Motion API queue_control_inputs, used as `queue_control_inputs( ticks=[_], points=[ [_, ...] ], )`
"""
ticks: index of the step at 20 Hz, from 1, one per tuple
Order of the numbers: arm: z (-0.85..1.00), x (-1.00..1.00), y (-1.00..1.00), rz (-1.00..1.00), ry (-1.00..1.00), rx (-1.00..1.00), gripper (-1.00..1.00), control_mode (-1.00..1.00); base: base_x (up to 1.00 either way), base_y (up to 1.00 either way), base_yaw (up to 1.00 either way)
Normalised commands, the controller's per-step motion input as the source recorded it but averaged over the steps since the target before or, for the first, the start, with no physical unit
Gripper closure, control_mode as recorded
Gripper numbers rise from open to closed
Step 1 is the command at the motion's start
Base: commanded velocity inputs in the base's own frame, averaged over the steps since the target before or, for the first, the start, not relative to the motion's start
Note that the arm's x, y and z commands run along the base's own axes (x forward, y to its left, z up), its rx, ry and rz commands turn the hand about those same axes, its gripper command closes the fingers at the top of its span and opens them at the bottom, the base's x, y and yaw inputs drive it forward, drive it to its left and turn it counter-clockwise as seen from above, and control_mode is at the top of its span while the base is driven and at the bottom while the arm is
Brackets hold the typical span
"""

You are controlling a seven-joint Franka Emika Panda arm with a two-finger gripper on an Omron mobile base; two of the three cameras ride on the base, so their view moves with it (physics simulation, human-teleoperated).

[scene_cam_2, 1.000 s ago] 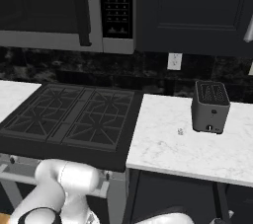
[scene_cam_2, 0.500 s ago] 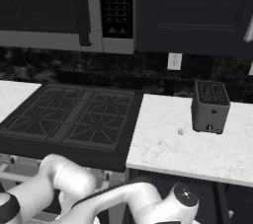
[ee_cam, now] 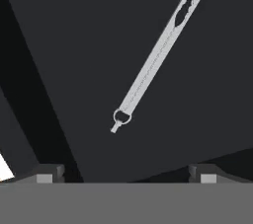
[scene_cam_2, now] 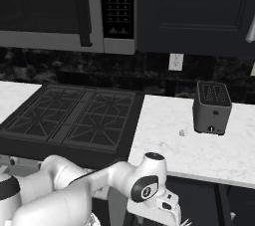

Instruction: Pick the tongs from the drawer and place it on the counter.

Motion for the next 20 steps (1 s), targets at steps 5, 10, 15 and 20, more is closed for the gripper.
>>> queue_control_inputs(
  ticks=[5, 10, 15, 20],
  points=[
    [-0.20, 0.12, -0.64, 0.02, -0.01, 0.10, -1.00, -1.00, 0.00, 0.00, 0.00],
    [-0.19, 0.11, -0.34, 0.00, -0.05, 0.24, -1.00, -1.00, 0.00, 0.00, 0.00],
    [-0.13, 0.05, 0.02, 0.00, -0.05, 0.08, -1.00, -1.00, 0.00, 0.00, 0.00],
    [-0.22, 0.02, 0.07, -0.01, 0.00, 0.00, -1.00, -1.00, 0.00, 0.00, 0.00]
  ],
)
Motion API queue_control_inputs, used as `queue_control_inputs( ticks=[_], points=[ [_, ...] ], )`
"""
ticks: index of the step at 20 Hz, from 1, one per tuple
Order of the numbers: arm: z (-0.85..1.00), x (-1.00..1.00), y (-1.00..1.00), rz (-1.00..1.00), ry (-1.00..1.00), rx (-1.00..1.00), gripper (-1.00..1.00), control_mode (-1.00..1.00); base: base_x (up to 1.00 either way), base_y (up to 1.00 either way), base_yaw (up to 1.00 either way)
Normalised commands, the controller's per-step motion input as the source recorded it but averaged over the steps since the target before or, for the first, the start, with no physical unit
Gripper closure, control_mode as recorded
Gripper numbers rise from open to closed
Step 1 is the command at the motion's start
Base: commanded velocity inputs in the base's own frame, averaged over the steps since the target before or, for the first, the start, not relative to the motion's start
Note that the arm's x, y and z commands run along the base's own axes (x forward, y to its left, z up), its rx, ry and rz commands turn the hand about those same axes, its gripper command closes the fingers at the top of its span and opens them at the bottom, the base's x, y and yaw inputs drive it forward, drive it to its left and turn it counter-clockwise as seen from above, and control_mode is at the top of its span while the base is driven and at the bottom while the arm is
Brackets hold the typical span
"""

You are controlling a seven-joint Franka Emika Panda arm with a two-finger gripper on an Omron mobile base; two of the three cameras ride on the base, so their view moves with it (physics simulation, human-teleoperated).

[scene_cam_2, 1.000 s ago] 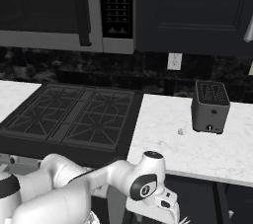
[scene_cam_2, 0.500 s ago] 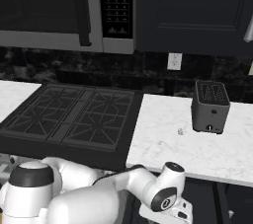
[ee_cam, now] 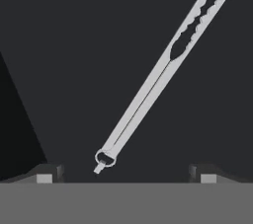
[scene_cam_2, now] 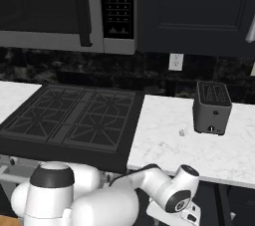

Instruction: Pick the tongs from the drawer and place it on the counter.

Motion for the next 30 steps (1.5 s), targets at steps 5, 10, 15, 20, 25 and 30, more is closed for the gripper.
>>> queue_control_inputs(
  ticks=[5, 10, 15, 20, 25, 30],
  points=[
    [-0.45, 0.00, 0.16, -0.03, -0.01, 0.00, -1.00, -1.00, 0.00, 0.00, 0.00],
    [-0.42, 0.12, 0.04, -0.04, -0.01, 0.00, -1.00, -1.00, 0.00, 0.00, 0.00],
    [-0.45, 0.19, -0.16, -0.02, 0.00, 0.01, -1.00, -1.00, 0.00, 0.00, 0.00],
    [-0.67, 0.11, -0.21, 0.00, 0.00, 0.01, -1.00, -1.00, 0.00, 0.00, 0.00],
    [-0.98, -0.05, -0.13, 0.00, -0.03, 0.02, 1.00, -1.00, 0.00, 0.00, 0.00],
    [-1.00, -0.51, 0.64, -0.01, -0.17, -0.04, 1.00, -1.00, 0.00, 0.00, 0.00]
  ],
)
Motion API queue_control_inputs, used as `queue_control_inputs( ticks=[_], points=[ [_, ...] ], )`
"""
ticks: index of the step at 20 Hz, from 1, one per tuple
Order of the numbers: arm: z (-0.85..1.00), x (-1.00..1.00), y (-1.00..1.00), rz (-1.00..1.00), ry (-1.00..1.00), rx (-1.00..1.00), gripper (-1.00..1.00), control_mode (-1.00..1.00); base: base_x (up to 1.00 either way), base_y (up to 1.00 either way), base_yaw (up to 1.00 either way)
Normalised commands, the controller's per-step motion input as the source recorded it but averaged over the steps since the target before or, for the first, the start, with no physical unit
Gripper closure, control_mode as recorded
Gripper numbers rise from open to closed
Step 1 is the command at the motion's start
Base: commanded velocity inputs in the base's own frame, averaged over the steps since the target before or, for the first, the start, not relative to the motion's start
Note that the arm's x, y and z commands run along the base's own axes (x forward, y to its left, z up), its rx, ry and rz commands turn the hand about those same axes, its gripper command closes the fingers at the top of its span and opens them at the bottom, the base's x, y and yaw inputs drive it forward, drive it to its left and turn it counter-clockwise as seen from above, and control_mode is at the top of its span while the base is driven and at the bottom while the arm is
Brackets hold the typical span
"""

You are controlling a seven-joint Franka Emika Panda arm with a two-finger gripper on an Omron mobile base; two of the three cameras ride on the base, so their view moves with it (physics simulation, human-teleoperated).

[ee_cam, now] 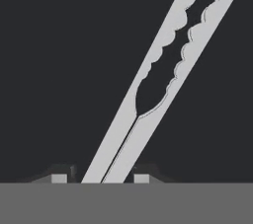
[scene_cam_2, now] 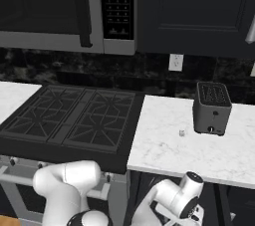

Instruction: Pick the tongs from the drawer and place it on the counter.

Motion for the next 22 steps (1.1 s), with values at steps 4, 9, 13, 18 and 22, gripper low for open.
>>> queue_control_inputs(
  ticks=[4, 9, 13, 18, 22],
  points=[
    [-0.69, -0.96, 0.49, -0.03, -0.16, -0.05, 1.00, -1.00, 0.00, 0.00, 0.00],
    [0.65, -0.76, 0.04, -0.05, -0.04, -0.06, 1.00, -1.00, 0.00, 0.00, 0.00],
    [1.00, -0.45, 0.09, -0.06, 0.00, -0.17, 1.00, -1.00, 0.00, 0.00, 0.00],
    [1.00, -0.22, 0.29, -0.04, 0.17, -0.02, 1.00, -1.00, 0.00, 0.00, 0.00],
    [1.00, -0.21, 0.24, -0.01, 0.12, -0.06, 1.00, -1.00, 0.00, 0.00, 0.00]
  ],
)
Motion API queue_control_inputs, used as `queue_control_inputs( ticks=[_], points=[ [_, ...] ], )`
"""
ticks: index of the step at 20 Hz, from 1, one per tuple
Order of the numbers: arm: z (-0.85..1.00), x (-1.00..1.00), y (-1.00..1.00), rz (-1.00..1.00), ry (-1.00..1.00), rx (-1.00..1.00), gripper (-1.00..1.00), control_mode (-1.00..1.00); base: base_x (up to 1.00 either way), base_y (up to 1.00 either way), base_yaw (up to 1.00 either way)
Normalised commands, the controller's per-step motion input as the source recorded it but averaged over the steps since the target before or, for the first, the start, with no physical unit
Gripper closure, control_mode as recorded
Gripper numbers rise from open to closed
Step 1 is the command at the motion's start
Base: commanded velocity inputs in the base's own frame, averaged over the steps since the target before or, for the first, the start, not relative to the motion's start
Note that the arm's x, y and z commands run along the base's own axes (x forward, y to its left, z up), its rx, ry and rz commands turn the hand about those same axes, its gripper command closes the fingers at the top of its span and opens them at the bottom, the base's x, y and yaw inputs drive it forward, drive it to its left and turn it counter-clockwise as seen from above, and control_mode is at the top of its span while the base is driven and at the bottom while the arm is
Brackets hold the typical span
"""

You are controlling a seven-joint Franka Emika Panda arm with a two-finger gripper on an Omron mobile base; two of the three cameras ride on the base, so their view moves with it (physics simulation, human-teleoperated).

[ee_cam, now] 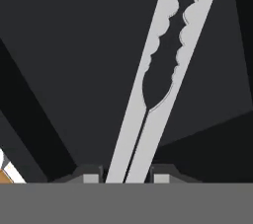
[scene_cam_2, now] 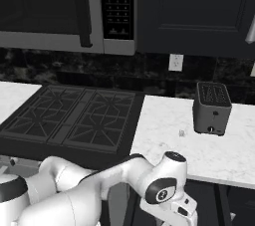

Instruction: Pick the tongs from the drawer and place it on the counter.

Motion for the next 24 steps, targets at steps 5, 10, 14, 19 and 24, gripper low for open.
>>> queue_control_inputs(
  ticks=[5, 10, 14, 19, 24],
  points=[
    [1.00, -0.08, 0.07, 0.00, 0.12, -0.09, 1.00, -1.00, 0.00, 0.00, 0.00],
    [1.00, 0.04, 0.46, 0.01, -0.05, -0.03, 1.00, -1.00, 0.00, 0.00, 0.00],
    [1.00, 0.12, 0.41, 0.05, -0.15, 0.01, 1.00, -1.00, 0.00, 0.00, 0.00],
    [1.00, 0.37, 0.47, 0.07, -0.06, 0.06, 1.00, -1.00, 0.00, 0.00, 0.00],
    [0.65, 0.81, 0.89, 0.12, -0.12, 0.09, 1.00, -1.00, 0.00, 0.00, 0.00]
  ],
)
